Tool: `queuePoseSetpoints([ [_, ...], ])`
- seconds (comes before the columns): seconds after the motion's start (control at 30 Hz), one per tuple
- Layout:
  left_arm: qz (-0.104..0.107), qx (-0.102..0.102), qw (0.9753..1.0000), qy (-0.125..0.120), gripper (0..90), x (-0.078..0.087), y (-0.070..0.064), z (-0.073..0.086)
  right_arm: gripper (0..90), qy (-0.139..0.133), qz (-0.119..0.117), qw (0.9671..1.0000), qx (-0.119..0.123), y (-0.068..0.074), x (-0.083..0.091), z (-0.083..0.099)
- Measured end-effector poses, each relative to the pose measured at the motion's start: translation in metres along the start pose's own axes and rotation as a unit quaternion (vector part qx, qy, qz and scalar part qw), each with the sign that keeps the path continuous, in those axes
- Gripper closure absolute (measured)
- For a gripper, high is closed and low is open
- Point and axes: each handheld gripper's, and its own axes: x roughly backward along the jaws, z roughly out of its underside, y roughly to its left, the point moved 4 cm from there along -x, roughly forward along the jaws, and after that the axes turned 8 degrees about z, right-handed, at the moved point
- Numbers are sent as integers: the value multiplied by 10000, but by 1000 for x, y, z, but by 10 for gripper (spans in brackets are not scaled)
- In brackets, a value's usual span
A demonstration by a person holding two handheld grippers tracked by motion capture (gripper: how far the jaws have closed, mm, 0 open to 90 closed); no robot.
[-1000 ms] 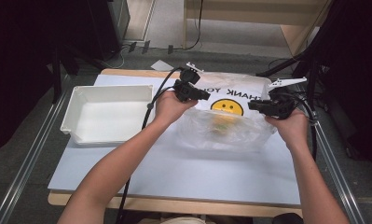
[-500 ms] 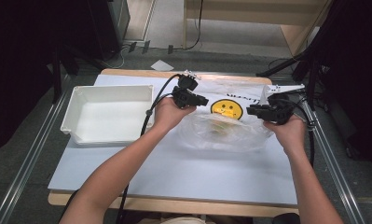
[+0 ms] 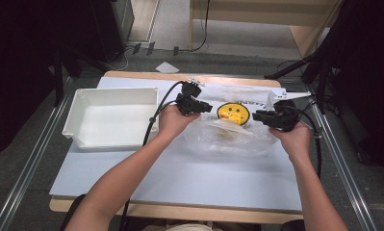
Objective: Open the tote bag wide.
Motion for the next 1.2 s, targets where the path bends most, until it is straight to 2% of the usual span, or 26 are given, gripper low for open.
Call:
queuePoseSetpoints([
  [0.5,-145,101,9998,18,752,-9,13,13,728,50,27,9999,-155,-5,-14,15],
  [0.87,-225,208,9995,-110,742,-20,25,22,709,-18,53,9999,-122,-8,-27,24],
  [1.2,-254,287,9991,-177,728,-28,36,29,680,-49,126,9996,-238,-15,-39,33],
])
